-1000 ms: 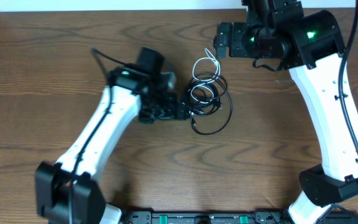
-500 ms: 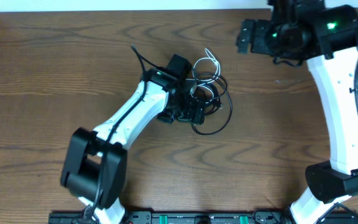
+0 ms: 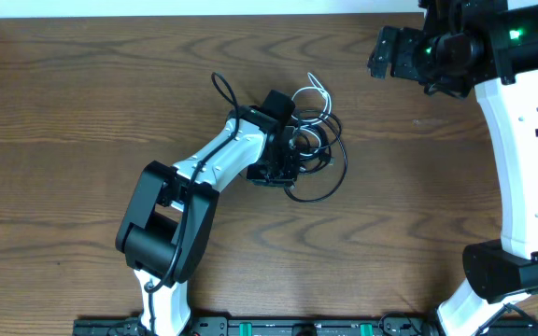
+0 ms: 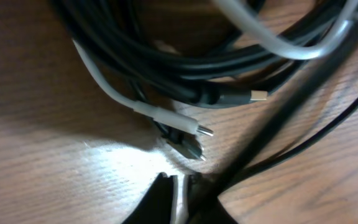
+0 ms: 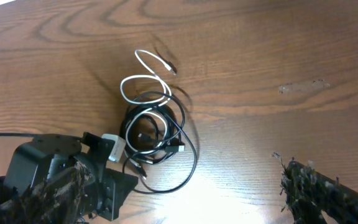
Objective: Untangle cables
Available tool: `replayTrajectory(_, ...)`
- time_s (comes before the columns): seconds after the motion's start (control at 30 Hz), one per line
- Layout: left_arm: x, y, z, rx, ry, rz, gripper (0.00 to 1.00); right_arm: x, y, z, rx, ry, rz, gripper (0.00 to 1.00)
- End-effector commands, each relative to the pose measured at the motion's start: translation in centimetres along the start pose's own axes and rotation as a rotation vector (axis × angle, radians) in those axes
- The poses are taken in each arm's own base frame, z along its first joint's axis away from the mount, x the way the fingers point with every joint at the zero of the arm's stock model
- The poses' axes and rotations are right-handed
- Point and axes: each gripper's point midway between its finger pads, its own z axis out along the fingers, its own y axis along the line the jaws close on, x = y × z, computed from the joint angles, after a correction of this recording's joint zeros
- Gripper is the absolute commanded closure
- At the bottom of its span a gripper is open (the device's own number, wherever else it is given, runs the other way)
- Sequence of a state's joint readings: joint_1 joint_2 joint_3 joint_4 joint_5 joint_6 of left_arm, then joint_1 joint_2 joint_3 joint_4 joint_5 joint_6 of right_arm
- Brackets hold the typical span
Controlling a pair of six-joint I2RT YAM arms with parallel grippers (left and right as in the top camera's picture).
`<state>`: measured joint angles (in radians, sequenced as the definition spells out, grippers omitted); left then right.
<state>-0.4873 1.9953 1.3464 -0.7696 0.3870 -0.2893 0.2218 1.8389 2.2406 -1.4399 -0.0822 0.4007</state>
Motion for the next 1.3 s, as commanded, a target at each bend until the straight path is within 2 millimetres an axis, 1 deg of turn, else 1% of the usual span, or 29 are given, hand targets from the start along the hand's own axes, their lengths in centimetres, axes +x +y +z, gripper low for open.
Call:
replayTrajectory(0.0, 0.1, -1.2, -1.6, 0.042, -0.018, 0.010, 0.92, 0.2, 0.0, -0.2, -0.003, 0.003, -0.014, 0.01)
replayTrajectory(0.13, 0.2, -2.3, -4.2, 0.066, -0.054, 0.025, 0.92, 0.3, -0.8, 0.1, 0.038, 0.005, -0.012, 0.01)
replayTrajectory(0.23, 0.7, -4.8, -7.2, 0.177, -0.097, 0.063, 0.93, 0.3, -1.9, 0.3, 0.102, 0.000, -0.012, 0.01)
replayTrajectory(0.3, 0.8, -6.9, -9.9, 0.270, -0.156, 0.109, 0.92, 0.5, -2.6, 0.7, 0.136, 0.006, -0.012, 0.01)
replayTrajectory(0.4, 1.1, -9.8, -14.5, 0.392, -0.265, 0.193, 0.92, 1.4, -3.0, 1.7, 0.153, 0.044, -0.012, 0.01)
replayTrajectory(0.57, 1.3, -12.7, -22.3, 0.509, -0.506, 0.264, 0.93, 3.2, -4.0, 3.5, 0.184, 0.121, -0.010, 0.01)
replayTrajectory(0.6, 1.4, -13.6, -24.8, 0.542, -0.590, 0.305, 0.93, 3.8, -4.0, 4.1, 0.180, 0.146, -0.008, 0.01)
replayTrajectory(0.7, 1.8, -14.9, -28.8, 0.593, -0.728, 0.383, 0.92, 4.8, -2.9, 5.3, 0.104, 0.196, -0.012, 0.01)
replayTrajectory(0.8, 2.0, -16.1, -33.0, 0.663, -0.863, 0.402, 0.92, 6.5, -0.2, 6.7, -0.066, 0.265, -0.126, 0.01)
replayTrajectory(0.9, 2.0, -16.6, -36.8, 0.747, -0.968, 0.382, 0.93, 7.8, 1.1, 7.9, -0.136, 0.305, -0.142, 0.01)
replayTrajectory(1.0, 1.9, -16.2, -40.2, 0.814, -1.053, 0.340, 0.92, 8.9, 2.2, 9.2, -0.194, 0.331, -0.147, 0.01)
replayTrajectory(1.1, 1.5, -15.1, -43.0, 0.864, -1.127, 0.283, 0.93, 10.1, 3.5, 10.4, -0.264, 0.354, -0.156, 0.01)
replayTrajectory(1.27, 0.7, -12.3, -46.7, 0.921, -1.220, 0.169, 0.92, 11.8, 4.3, 12.7, -0.282, 0.360, -0.188, 0.01)
